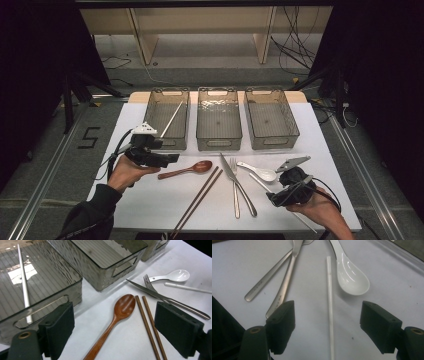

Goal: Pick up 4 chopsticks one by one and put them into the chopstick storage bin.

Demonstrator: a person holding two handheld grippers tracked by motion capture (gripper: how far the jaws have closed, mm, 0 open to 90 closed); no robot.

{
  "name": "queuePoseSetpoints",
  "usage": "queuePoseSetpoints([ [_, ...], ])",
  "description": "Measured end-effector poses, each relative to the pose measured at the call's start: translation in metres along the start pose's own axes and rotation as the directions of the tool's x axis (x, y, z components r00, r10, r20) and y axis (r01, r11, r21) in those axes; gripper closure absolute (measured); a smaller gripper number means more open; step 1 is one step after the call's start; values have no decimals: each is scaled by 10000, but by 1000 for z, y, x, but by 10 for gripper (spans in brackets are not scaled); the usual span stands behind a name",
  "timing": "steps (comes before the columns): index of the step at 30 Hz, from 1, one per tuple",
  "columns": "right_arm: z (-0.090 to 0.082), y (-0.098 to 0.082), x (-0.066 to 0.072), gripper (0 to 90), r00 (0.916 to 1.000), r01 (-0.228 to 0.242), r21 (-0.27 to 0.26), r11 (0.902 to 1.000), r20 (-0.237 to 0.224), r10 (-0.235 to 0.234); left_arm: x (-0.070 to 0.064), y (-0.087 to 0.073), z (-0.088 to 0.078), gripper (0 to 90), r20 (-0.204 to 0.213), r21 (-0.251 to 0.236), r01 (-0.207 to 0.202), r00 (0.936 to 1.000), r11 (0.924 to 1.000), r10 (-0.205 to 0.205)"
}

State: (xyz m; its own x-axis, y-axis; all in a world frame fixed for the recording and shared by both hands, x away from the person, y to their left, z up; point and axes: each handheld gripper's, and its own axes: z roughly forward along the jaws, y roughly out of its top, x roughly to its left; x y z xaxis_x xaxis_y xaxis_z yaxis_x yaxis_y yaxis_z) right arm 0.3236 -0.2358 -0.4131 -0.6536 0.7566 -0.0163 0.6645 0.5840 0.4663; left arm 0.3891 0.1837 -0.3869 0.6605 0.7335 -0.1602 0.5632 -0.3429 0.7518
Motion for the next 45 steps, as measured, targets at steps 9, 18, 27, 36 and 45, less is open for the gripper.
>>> queuePoseSetpoints([
  [9, 6, 1, -2, 294, 9999, 139, 649, 9978, -26, -137, -16, -12, 1, 150, -41, 175, -572, 9984, 9982, 573],
  [18, 14, 0, -3, 350, 9995, 301, 1412, 9895, -44, -297, -23, -18, -5, 110, 121, -343, -630, 9979, 9974, 635],
  [27, 23, -6, -9, 486, 9994, 350, 2413, 9698, -64, -345, -30, -29, -8, 109, 265, -415, -650, 9975, 9970, 661],
  [36, 29, -9, -13, 645, 9992, 404, 2968, 9541, -130, -383, -32, -35, -14, 117, 366, -575, -633, 9972, 9963, 655],
  [45, 37, -9, -13, 758, 9986, 521, 3346, 9409, -228, -472, -35, -39, -16, 116, 370, -679, -813, 9958, 9944, 839],
])
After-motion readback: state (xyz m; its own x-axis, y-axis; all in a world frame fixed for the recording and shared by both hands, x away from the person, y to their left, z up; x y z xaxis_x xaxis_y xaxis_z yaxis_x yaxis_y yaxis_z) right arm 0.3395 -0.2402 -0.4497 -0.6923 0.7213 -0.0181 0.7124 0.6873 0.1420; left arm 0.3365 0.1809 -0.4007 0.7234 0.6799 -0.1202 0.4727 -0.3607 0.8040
